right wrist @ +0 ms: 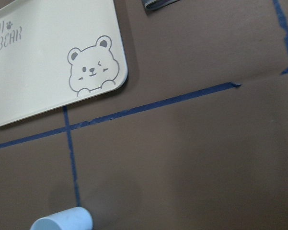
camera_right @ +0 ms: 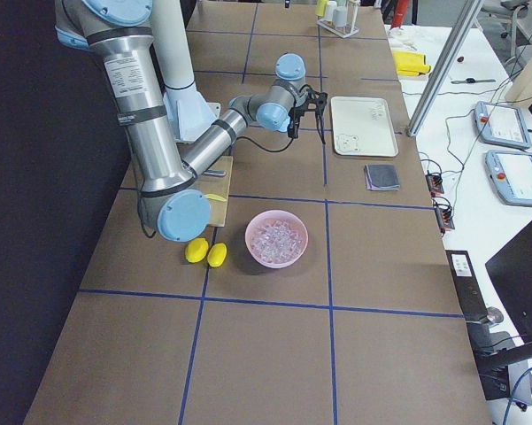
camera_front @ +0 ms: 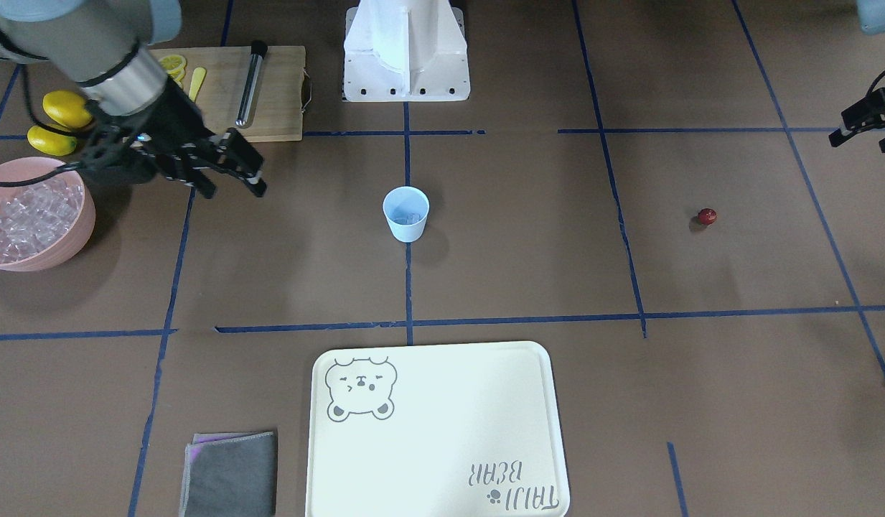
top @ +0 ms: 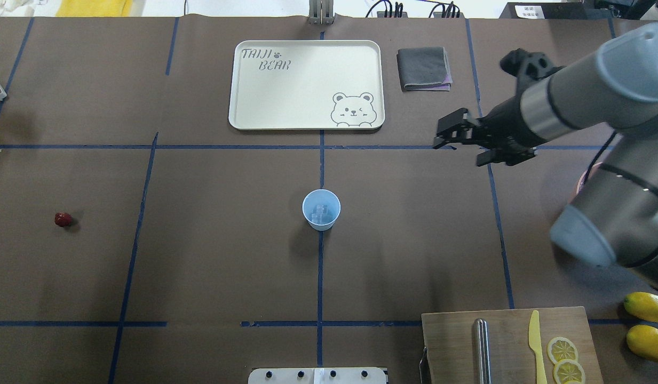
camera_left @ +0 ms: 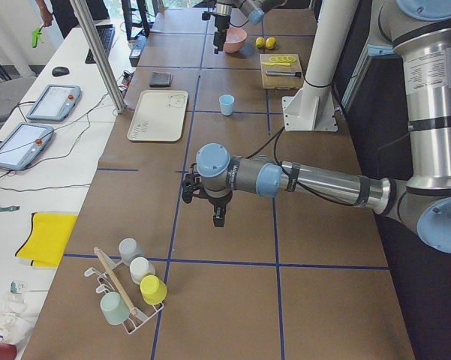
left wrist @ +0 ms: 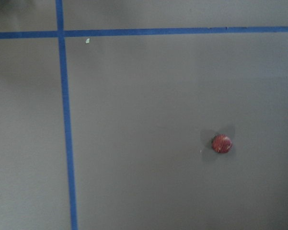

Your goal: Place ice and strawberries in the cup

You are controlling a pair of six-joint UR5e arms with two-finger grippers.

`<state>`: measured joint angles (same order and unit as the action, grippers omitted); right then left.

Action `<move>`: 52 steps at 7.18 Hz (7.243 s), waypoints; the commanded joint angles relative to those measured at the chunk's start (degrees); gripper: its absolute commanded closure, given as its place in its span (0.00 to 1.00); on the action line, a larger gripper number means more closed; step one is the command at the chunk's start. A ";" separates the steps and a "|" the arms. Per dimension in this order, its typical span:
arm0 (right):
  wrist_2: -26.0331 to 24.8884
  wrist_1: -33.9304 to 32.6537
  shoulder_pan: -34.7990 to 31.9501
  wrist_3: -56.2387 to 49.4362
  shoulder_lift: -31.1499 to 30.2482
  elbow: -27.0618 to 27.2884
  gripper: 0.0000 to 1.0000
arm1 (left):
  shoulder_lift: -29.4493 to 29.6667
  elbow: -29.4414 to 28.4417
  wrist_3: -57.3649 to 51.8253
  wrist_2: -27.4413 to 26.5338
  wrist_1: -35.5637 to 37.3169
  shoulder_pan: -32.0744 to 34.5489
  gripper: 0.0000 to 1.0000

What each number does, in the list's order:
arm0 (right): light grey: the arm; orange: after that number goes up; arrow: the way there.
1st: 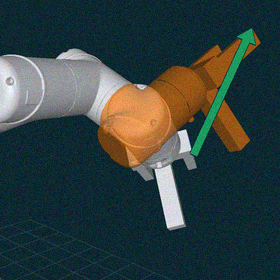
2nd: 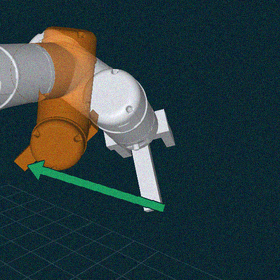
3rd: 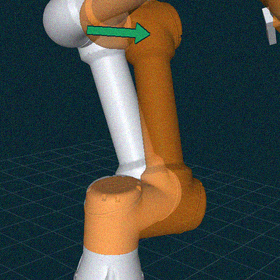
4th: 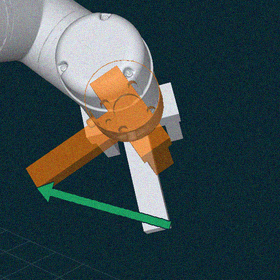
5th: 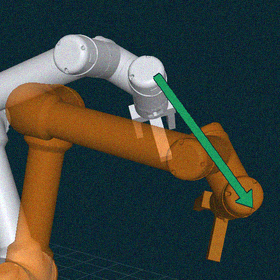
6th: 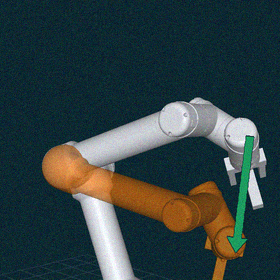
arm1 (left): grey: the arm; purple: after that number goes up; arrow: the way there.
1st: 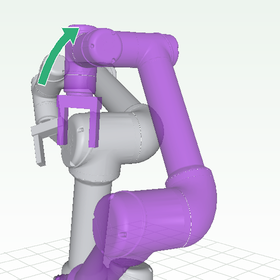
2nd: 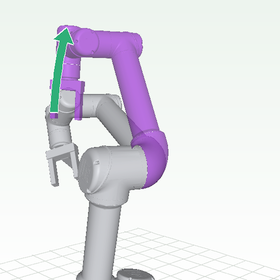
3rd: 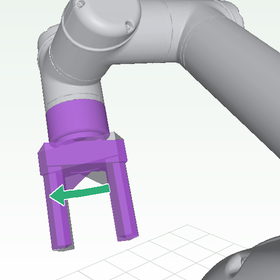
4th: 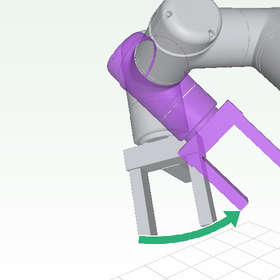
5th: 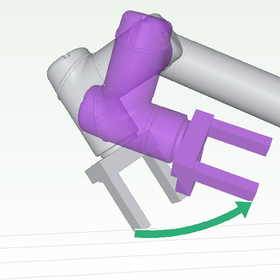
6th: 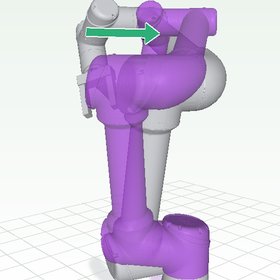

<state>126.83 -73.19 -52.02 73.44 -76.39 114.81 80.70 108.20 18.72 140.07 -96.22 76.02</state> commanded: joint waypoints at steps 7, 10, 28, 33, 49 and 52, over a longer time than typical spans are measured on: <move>8.70 -3.00 -23.56 -51.27 -20.64 -3.01 0.00 | 11.33 -15.01 30.06 -21.68 -22.57 -24.51 0.00; 8.61 -4.86 -23.48 -51.47 -18.28 -3.09 0.00 | 8.97 -14.25 32.08 -18.62 -23.14 -25.30 0.00; 8.61 -4.68 -24.00 -51.38 -17.12 -2.83 0.00 | 41.21 -2.18 56.82 -15.24 -0.67 -39.67 1.00; 8.61 -4.60 -24.09 -50.85 -17.04 -2.22 0.00 | 57.91 -18.46 58.19 -20.97 -1.34 -44.37 0.92; 6.95 -30.69 -39.63 -86.23 -15.01 -7.12 0.00 | 7.04 1.09 -23.99 -13.13 11.49 1.85 0.08; 6.77 -41.58 -43.07 -95.23 -13.96 -6.88 0.00 | 7.11 -14.15 -40.60 0.21 15.15 17.50 0.01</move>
<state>133.76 -111.28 -94.03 -19.45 -90.85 107.68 87.97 97.63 -17.99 138.07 -83.56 90.18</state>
